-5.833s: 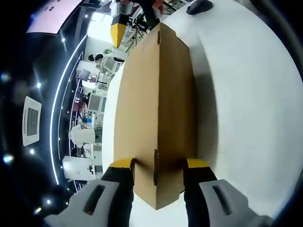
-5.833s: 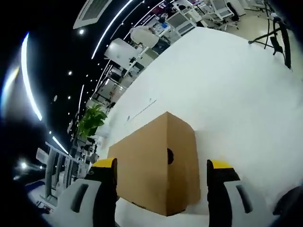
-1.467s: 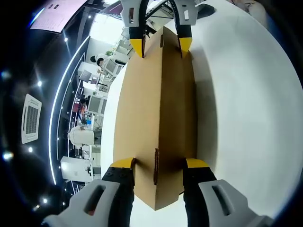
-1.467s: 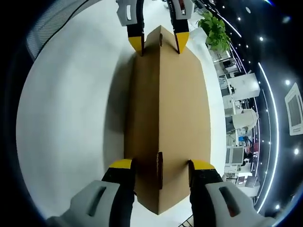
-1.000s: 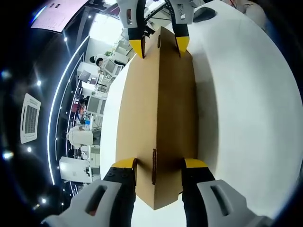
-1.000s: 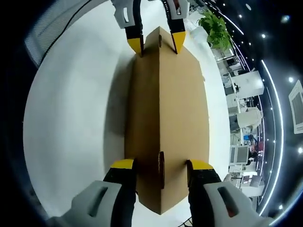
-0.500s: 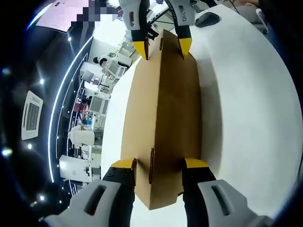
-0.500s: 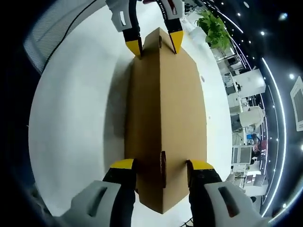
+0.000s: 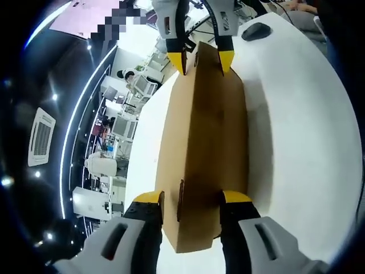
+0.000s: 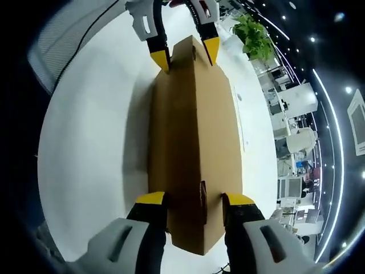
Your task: Operate the shoe box by opening the lid, removing the specified soft item, and placing it in the target area until the item is outside and the box remains undamaged.
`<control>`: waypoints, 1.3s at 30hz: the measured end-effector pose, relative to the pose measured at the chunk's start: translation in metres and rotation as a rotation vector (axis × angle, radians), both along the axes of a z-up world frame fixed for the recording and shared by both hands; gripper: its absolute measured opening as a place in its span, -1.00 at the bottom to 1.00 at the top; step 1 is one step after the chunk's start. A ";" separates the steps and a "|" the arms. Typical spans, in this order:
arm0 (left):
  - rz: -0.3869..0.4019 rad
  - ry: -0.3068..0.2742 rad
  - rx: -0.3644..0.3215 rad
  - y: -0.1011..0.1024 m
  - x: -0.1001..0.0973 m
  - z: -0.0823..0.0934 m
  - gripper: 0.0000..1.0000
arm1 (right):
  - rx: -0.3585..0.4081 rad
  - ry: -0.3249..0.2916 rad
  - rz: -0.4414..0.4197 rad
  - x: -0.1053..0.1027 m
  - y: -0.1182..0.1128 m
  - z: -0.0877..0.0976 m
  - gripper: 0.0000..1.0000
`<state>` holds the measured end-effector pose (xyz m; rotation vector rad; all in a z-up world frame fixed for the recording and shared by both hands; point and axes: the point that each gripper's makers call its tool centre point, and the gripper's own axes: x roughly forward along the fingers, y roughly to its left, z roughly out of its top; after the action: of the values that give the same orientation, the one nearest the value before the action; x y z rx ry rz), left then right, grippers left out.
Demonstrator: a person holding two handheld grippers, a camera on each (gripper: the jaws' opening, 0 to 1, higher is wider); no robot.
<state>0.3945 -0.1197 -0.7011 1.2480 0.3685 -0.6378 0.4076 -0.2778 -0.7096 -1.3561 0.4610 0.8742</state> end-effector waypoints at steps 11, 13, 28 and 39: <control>-0.005 -0.039 -0.015 -0.004 0.009 0.017 -0.25 | 0.032 -0.047 -0.018 0.011 0.002 0.018 -0.30; -0.004 -0.042 -0.017 -0.004 0.011 0.018 -0.25 | 0.033 -0.053 -0.017 0.012 0.003 0.019 -0.29; -0.028 -0.045 0.004 -0.005 0.018 0.022 -0.35 | 0.039 -0.094 0.006 0.013 0.004 0.029 -0.40; -0.062 -0.036 0.010 -0.002 0.023 0.029 -0.36 | 0.056 -0.066 -0.020 0.011 0.007 0.039 -0.41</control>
<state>0.4170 -0.1215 -0.6719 1.2823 0.3046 -0.6665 0.4186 -0.2712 -0.6707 -1.3231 0.3953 0.8176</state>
